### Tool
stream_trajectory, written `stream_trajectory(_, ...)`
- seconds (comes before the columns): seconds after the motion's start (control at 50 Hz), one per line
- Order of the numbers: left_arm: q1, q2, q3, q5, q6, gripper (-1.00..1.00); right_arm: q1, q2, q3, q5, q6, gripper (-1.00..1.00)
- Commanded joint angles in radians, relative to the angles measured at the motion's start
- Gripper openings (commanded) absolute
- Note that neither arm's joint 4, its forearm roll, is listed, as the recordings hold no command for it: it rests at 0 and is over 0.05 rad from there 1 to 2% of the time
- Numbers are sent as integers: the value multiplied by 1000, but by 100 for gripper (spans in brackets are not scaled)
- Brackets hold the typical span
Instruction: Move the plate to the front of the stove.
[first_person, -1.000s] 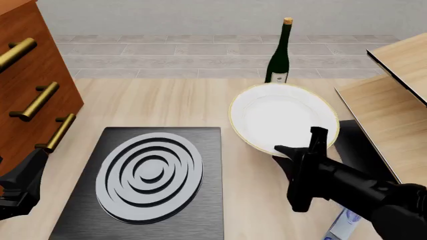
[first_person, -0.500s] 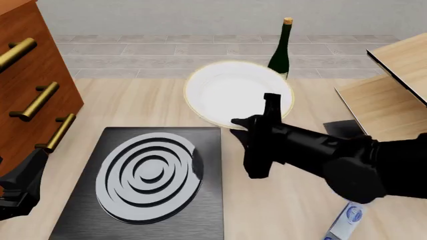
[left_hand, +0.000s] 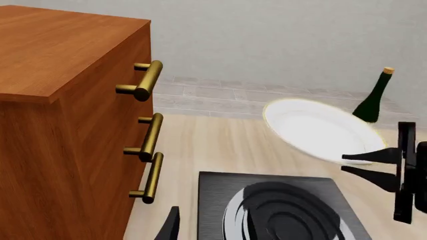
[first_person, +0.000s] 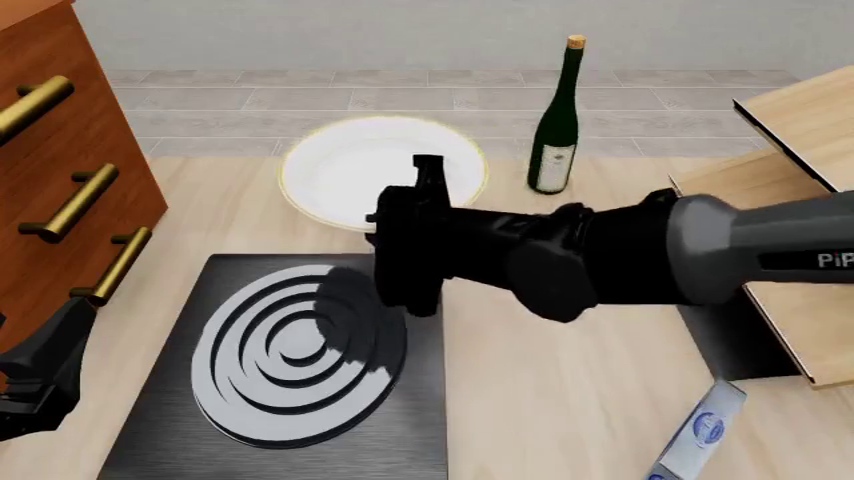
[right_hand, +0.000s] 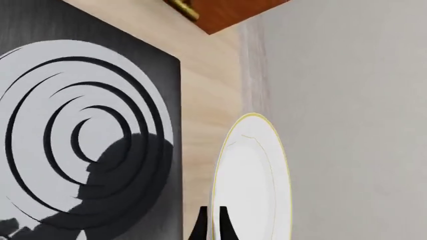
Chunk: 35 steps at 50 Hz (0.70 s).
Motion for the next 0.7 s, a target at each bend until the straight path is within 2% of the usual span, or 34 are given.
stream_trajectory(0.02,0,0,0,0,0,100,8,123,-196,89,12,-100)
stream_trajectory(0.4,0,-6,-1,6,0,100,-46,287,-481,215,-14,-100)
stream_trajectory(0.7,0,-10,-1,9,1,100,-75,436,-726,355,26,-100)
